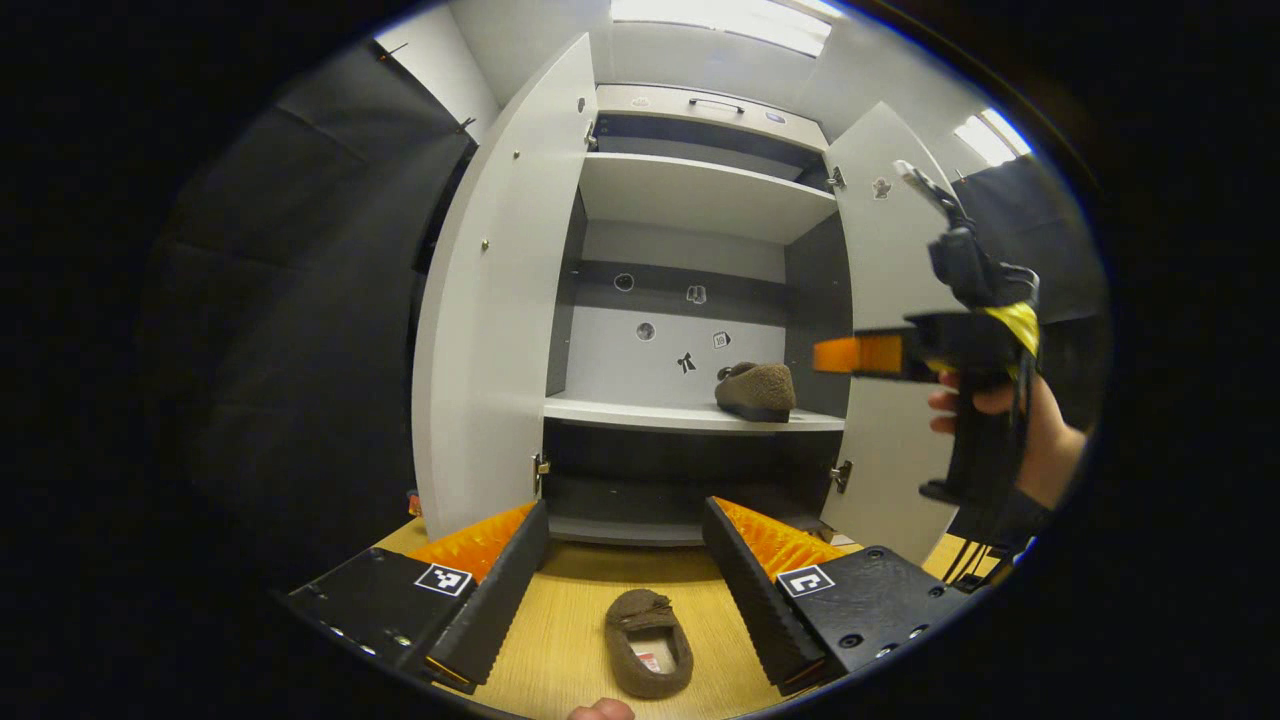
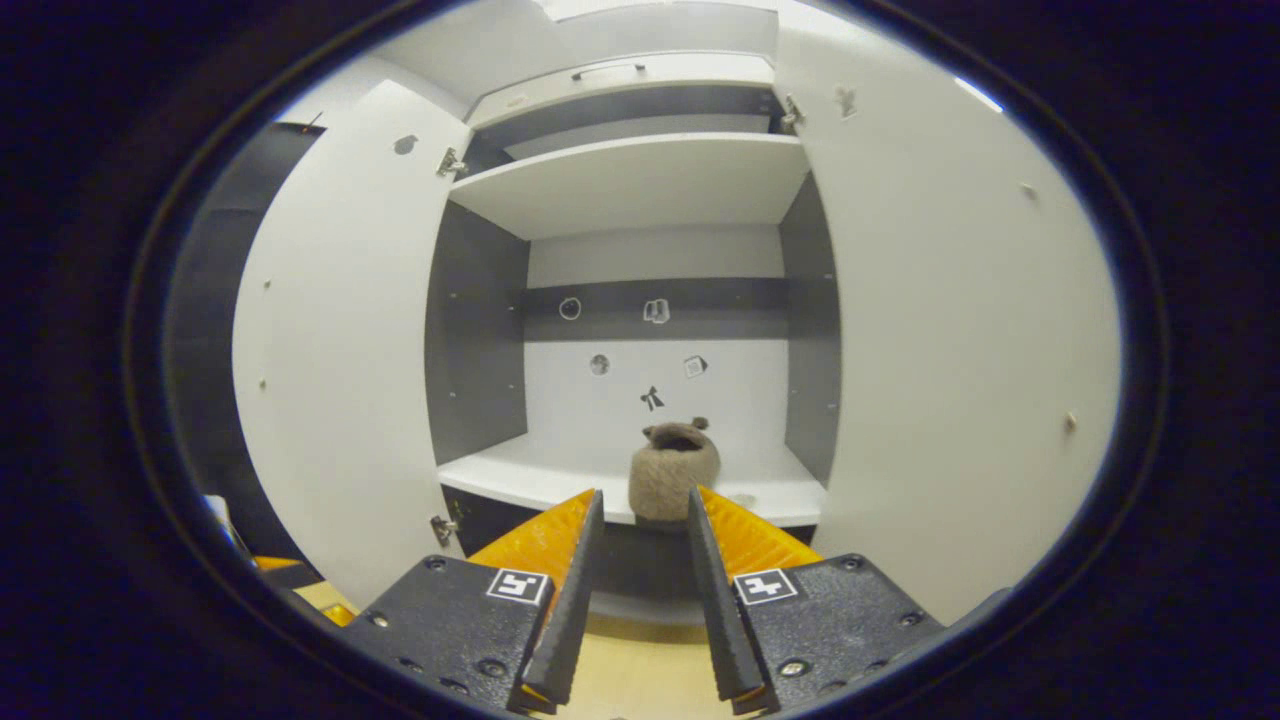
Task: Grab one shoe with the right hand and put it into the shoe cabinet, grab the other shoe with the left hand and put it into the shoe cabinet; then close the right door with the right hand and the left door with the left hand.
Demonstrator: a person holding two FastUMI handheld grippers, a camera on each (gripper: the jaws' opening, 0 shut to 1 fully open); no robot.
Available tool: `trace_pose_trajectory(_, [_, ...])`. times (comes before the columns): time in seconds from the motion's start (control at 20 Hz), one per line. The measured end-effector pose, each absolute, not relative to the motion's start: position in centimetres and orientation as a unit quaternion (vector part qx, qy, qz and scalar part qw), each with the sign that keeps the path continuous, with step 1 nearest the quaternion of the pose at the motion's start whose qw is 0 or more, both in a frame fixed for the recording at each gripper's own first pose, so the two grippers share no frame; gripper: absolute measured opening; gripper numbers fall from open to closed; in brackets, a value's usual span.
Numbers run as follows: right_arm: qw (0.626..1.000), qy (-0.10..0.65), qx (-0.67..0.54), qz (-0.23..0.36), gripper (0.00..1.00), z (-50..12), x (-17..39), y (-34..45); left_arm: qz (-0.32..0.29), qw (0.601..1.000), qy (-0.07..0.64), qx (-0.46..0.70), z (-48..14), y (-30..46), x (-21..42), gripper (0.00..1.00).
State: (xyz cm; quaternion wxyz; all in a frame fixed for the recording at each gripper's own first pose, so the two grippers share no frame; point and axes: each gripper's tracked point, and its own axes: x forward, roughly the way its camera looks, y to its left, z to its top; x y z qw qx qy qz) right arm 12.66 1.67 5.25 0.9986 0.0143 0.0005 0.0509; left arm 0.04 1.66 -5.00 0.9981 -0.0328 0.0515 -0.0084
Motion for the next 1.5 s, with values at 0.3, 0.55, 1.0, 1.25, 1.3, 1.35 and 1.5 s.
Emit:
trace_pose_trajectory(0.3, [0.998,0.052,0.011,0.015,0.57,-7.2,4.9,-0.7,-0.024,0.995,0.086,-0.043,-7.5,0.4,0.1,0.95])
trace_pose_trajectory(0.55, [0.996,0.09,0.004,-0.003,0.59,-10.6,2.0,-2.3,-0.045,0.983,0.165,-0.067,-12.1,-0.5,0.3,0.95])
trace_pose_trajectory(1.0, [0.995,0.098,-0.006,-0.005,0.6,-10.3,0.7,-3.1,-0.03,0.911,0.403,-0.077,-29.1,1.5,2.1,0.96])
trace_pose_trajectory(1.25, [0.995,0.102,-0.012,-0.013,0.59,-10.2,0.5,-3.6,-0.018,0.902,0.417,-0.111,-29.9,1.5,2.1,0.9])
trace_pose_trajectory(1.3, [0.994,0.103,-0.013,-0.015,0.59,-10.2,0.4,-3.7,-0.024,0.901,0.415,-0.125,-29.6,1.2,2.0,0.86])
trace_pose_trajectory(1.35, [0.994,0.105,-0.015,-0.017,0.59,-10.3,0.4,-3.8,-0.028,0.901,0.409,-0.139,-29.4,1.0,2.2,0.76])
trace_pose_trajectory(1.5, [0.993,0.112,-0.016,-0.021,0.59,-10.7,0.6,-4.0,-0.036,0.909,0.394,-0.133,-28.9,1.6,2.6,0.53])
